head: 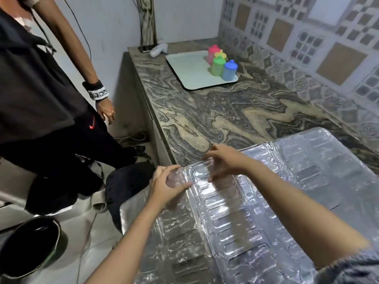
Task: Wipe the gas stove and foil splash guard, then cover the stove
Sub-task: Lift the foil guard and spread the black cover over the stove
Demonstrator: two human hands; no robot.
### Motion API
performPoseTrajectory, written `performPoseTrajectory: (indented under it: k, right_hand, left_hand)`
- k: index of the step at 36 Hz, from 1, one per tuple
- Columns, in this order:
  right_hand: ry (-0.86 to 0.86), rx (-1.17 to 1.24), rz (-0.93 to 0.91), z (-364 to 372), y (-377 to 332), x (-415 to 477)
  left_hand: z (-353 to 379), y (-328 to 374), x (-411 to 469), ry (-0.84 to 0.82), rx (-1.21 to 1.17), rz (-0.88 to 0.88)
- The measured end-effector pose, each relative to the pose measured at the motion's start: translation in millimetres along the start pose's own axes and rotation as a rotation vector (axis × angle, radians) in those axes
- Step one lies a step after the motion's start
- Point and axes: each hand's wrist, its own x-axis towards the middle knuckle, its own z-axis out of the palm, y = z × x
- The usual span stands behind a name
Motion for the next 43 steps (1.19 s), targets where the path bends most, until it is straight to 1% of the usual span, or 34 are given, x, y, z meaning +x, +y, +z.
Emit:
performPoseTrajectory:
  k: [4,10,15,20,26,31,34,43]
  right_hand:
    - [0.107,0.018,0.006,-31,-2,-6]
    - [0.344,-0.028,0.011,-96,-7,-32]
    - [0.541,-0.016,0.0,-145,-9,-68]
    - [0.635,0.01,-0.018,-180,4,-107]
    - [0.744,-0.008,0.114,-192,45,-152]
    - [0.762,-0.055,0.258,-196,74,-186]
    - [0.807,-0.046,0.341,-197,90,-199]
    - [0.947,0.063,0.351,-197,111,-207]
  left_hand:
    - [-17,34,17,0.064,0.055,0.107]
    - [-42,118,43,0.095,0.232,0.302]
    - [-56,177,54,0.148,0.172,0.443]
    - [-61,224,56,0.289,0.215,0.593]
    - [-64,243,58,0.354,0.267,0.643]
    - [-61,246,64,0.352,0.27,0.637]
    - [-59,246,71,0.354,0.26,0.624]
    - [-40,269,95,0.346,0.219,0.657]
